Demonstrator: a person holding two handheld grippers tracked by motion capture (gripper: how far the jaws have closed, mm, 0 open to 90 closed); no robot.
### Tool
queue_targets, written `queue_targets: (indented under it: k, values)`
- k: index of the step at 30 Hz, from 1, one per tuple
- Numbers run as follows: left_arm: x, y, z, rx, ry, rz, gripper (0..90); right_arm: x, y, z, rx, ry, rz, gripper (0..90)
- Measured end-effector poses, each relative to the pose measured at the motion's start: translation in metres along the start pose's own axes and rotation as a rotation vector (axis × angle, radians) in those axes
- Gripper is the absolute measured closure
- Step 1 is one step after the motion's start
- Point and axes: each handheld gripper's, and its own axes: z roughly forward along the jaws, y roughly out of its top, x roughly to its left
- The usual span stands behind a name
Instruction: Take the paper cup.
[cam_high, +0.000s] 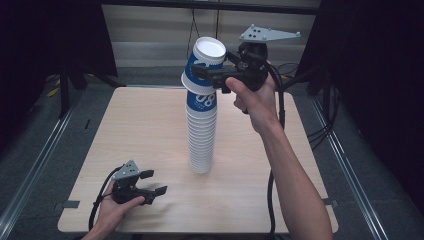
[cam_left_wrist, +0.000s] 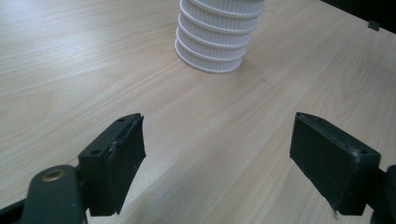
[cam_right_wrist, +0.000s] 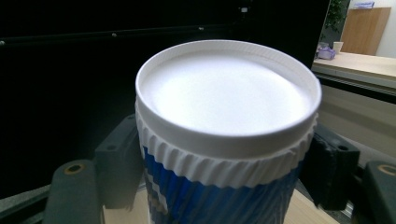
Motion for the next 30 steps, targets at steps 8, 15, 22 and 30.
queue_targets:
  k: [8, 15, 22, 30]
  values:
    - [0.0, 0.0, 0.0, 0.002, 0.001, 0.003, 18.0, 0.002, 0.005, -0.006, -0.04, -0.006, -0.004, 25.5]
    - [0.002, 0.0, -0.001, -0.004, 0.009, -0.004, 18.0, 0.001, 0.005, -0.016, -0.082, -0.022, 0.004, 25.5]
    - [0.003, 0.0, -0.001, -0.002, 0.006, -0.002, 18.0, -0.001, 0.004, -0.028, -0.078, -0.043, 0.0, 25.5]
    - [0.005, 0.0, 0.001, 0.007, -0.009, -0.018, 17.9, -0.005, -0.005, -0.047, -0.072, -0.066, 0.001, 25.5]
